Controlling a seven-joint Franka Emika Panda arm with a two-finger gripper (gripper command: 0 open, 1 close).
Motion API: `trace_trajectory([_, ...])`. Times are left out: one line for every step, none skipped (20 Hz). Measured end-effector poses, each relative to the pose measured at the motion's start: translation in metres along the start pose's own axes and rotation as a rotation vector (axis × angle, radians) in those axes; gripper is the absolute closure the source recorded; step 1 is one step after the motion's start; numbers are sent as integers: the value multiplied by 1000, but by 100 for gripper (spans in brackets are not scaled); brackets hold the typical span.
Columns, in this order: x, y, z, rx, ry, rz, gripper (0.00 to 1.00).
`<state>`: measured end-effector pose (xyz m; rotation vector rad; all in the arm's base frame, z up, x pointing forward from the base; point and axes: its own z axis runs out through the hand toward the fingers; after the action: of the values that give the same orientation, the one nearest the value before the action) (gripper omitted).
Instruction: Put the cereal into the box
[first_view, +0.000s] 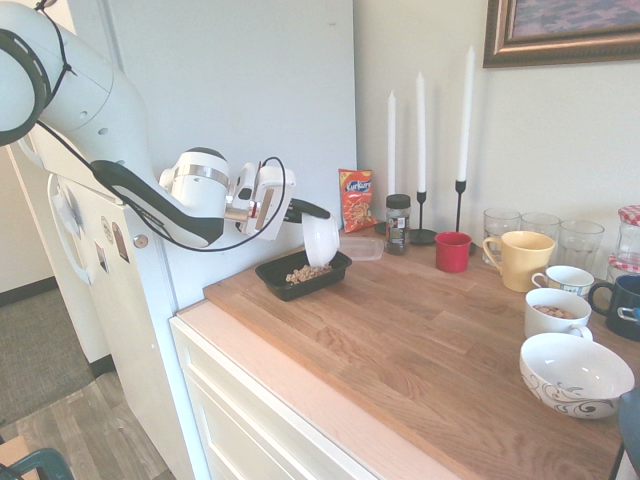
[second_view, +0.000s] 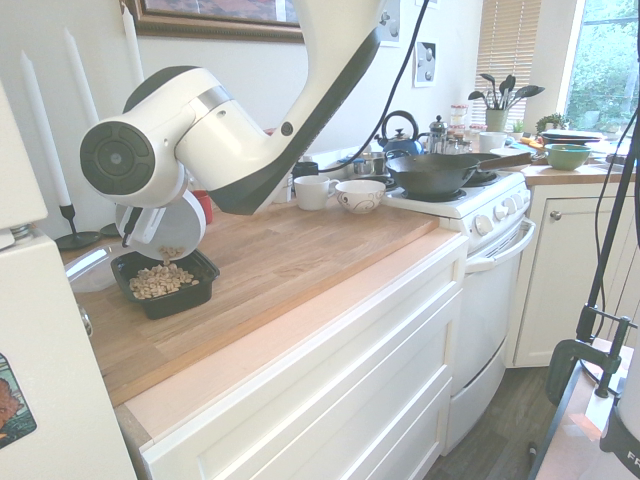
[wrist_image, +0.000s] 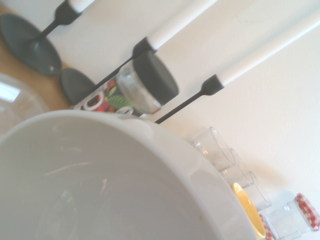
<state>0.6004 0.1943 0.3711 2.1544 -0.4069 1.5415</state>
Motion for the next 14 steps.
trace_trajectory([-1, 0, -1, 3, 1, -3, 100])
trace_trajectory([-1, -1, -2, 5, 3, -4, 100])
trace_trajectory([-1, -2, -2, 7, 3, -5, 100])
trace_trajectory([-1, -2, -3, 8, 5, -6, 100])
trace_trajectory([-1, -2, -3, 9, 9, -9, 100])
trace_trajectory([-1, -2, -2, 9, 14, -12, 100])
trace_trajectory([-1, -2, -3, 9, 21, -15, 100])
trace_trajectory([0, -2, -3, 8, 28, -16, 100])
trace_trajectory([0, -3, -3, 9, 34, -16, 100])
trace_trajectory([0, -3, -4, 11, 40, -15, 100])
trace_trajectory([1, -4, -5, 12, 44, -15, 100])
trace_trajectory([1, -4, -5, 13, 51, -18, 100])
trace_trajectory([2, -5, -6, 14, 63, -23, 100])
trace_trajectory([3, -6, -7, 13, 73, -26, 100])
